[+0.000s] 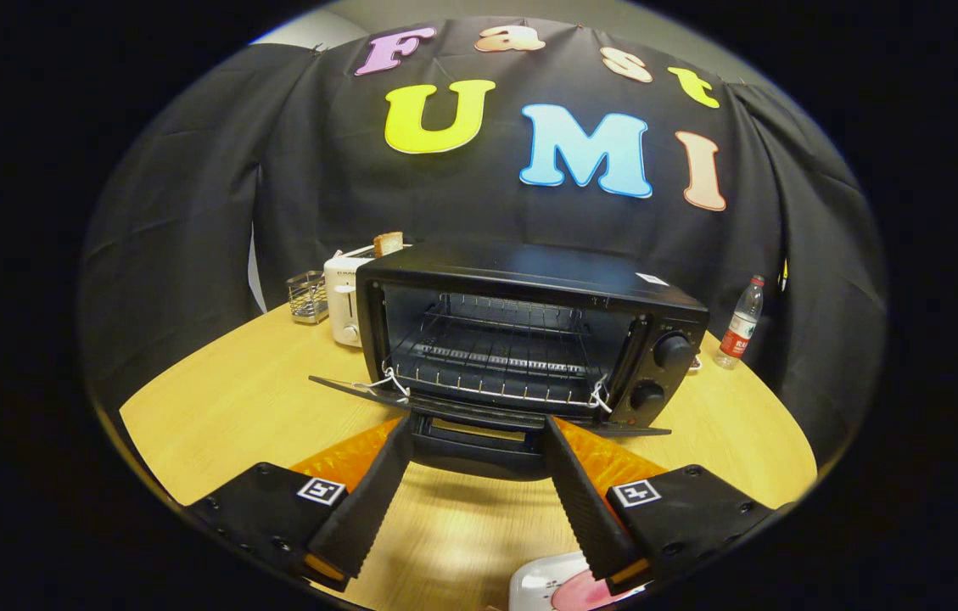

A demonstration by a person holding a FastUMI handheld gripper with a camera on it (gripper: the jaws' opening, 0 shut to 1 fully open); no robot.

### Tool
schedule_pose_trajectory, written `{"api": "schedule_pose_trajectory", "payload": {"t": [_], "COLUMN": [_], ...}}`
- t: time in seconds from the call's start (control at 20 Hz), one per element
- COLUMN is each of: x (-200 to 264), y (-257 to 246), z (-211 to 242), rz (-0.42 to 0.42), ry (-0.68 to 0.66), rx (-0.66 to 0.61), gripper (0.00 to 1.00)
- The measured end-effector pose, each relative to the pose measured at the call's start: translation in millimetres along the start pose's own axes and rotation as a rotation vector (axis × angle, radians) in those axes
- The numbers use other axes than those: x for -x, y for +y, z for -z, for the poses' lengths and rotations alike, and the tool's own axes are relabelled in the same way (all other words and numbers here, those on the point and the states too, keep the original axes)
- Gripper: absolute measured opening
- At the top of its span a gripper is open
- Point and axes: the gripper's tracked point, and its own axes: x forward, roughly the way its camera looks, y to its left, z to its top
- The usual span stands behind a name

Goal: Open the toaster oven, put the food inside, and close the toaster oven door.

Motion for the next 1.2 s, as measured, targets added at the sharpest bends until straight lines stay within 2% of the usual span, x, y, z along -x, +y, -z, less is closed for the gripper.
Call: {"api": "schedule_pose_trajectory", "payload": {"t": [0.2,0.4,0.55,0.85,1.2], "x": [3.5,9.4,25.5,84.9,154.2], "y": [2.3,8.5,8.3,-4.1,-93.2], "z": [14.0,53.4,52.2,45.4,59.7], "rz": [-0.022,-0.049,-0.064,-0.128,-0.104], "ry": [0.063,0.236,0.231,0.193,0.23], "rx": [-0.039,-0.131,-0.165,-0.138,-0.18], "gripper": [0.98,0.98,0.97,0.98,0.98]}}
